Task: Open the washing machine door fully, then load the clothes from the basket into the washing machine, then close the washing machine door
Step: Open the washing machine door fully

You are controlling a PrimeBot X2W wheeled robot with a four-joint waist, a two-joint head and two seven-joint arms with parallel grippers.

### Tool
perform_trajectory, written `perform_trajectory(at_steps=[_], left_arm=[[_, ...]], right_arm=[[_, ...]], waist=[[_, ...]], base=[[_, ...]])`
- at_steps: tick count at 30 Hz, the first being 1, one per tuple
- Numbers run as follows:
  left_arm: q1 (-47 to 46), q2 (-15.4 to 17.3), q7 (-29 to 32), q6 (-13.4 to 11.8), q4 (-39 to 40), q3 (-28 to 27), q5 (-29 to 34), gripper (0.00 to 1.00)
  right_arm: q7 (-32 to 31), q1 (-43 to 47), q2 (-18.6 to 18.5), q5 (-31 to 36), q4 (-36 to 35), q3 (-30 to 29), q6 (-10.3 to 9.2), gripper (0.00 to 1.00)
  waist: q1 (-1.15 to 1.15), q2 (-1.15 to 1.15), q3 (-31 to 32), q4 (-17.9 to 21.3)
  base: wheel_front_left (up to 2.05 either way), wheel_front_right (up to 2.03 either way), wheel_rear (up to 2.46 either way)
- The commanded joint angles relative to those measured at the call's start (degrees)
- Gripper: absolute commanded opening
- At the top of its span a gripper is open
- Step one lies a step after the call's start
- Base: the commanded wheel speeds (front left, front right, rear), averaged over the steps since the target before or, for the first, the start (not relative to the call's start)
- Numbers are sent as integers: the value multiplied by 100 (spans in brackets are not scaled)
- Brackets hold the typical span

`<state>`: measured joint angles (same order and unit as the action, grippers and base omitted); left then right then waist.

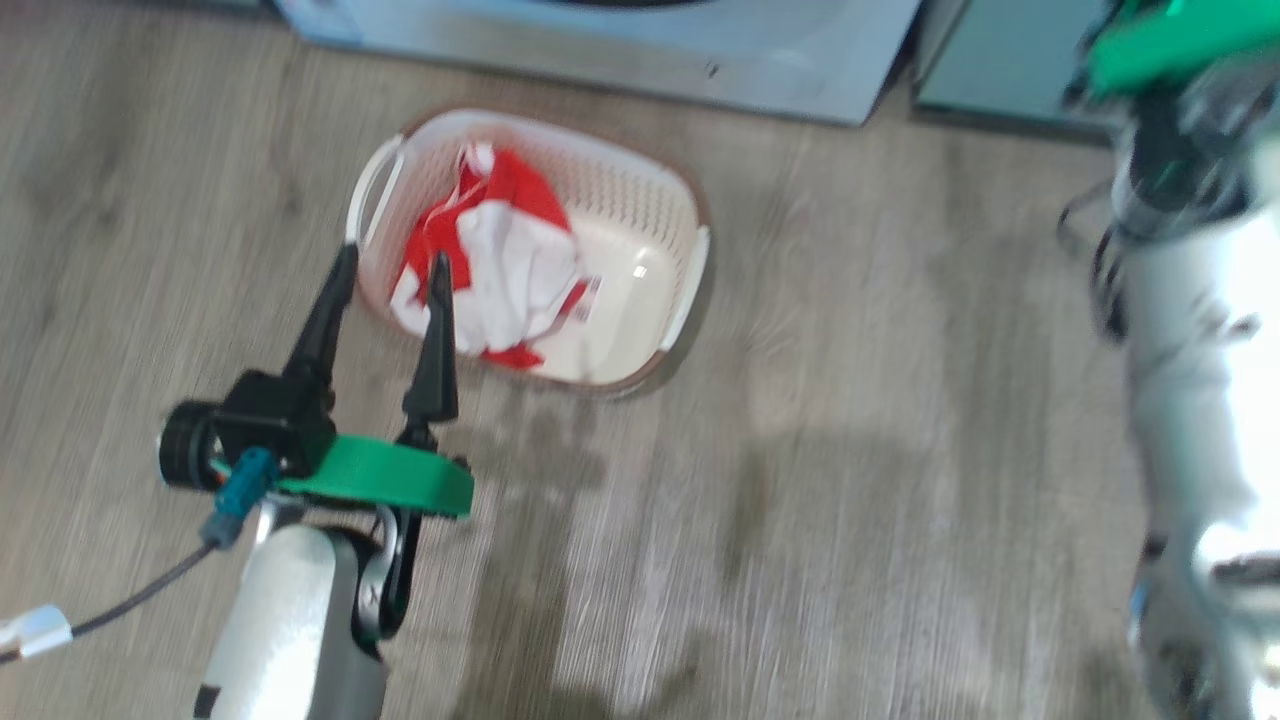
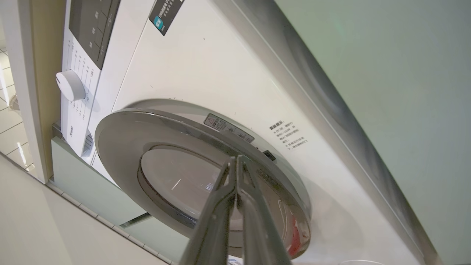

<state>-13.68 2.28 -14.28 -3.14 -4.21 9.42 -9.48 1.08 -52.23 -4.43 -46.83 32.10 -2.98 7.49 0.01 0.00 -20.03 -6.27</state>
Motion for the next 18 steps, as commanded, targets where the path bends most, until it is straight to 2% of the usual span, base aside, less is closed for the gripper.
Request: perform_trajectory(at_steps=[1, 9, 18], left_arm=[[-203, 60, -72, 0, 268, -135, -30, 100], [-505, 60, -72, -57, 485, -8, -164, 100], [-710, 60, -72, -120, 496, 116, -273, 100]], right_arm=[[-156, -451, -6, -86, -47, 18, 0, 0], [-660, -2237, -81, -183, 1071, -462, 0, 0], [-1023, -3593, -176, -56, 2409, -852, 0, 0]], waist=[[-1, 0, -391, -288], [-1, 0, -927, -555], [-1, 0, -1212, -734]], base=[[0, 0, 0], [0, 0, 0], [0, 0, 0]])
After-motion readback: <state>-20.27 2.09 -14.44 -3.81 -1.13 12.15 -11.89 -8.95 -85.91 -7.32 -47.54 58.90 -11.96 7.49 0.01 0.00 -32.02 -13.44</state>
